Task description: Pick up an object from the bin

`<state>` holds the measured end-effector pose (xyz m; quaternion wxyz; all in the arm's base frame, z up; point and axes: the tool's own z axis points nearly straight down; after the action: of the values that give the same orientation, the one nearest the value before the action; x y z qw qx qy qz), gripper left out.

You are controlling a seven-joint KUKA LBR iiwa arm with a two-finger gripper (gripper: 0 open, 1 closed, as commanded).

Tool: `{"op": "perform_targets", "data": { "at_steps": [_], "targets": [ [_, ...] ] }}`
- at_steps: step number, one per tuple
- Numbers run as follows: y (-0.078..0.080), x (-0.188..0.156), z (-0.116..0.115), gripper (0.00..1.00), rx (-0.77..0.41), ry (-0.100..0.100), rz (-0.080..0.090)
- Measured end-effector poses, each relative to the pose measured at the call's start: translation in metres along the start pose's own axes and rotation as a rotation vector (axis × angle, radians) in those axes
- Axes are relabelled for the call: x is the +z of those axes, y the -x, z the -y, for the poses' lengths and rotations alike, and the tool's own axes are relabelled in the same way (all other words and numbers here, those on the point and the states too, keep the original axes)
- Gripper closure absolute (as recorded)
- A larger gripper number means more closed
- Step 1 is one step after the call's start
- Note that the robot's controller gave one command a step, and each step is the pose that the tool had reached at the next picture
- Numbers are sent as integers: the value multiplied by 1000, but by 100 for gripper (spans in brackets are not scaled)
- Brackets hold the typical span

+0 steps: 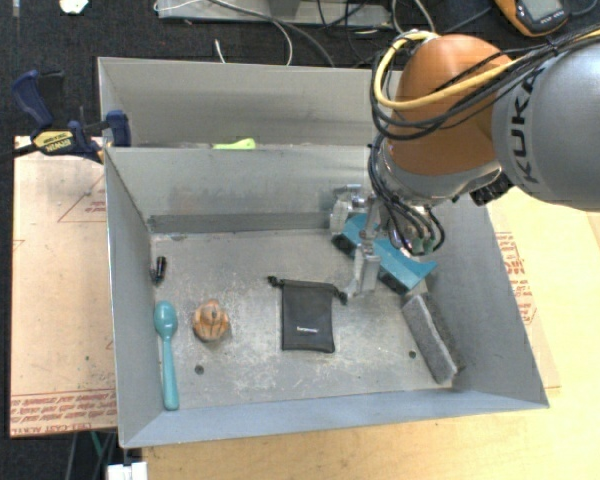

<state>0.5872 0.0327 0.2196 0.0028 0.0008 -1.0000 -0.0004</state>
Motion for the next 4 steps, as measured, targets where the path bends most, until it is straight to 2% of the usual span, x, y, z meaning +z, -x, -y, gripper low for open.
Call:
{"op": "perform_targets", "data": {
  "at_steps": [1,2,3,4],
  "targets": [
    [2,-4,0,0,1,0,7],
    [-19,55,-5,0,-93,0,11],
    [-8,129,-16,0,-40,1,20],
    [1,148,0,100,-295,-1,19]
  ]
}}
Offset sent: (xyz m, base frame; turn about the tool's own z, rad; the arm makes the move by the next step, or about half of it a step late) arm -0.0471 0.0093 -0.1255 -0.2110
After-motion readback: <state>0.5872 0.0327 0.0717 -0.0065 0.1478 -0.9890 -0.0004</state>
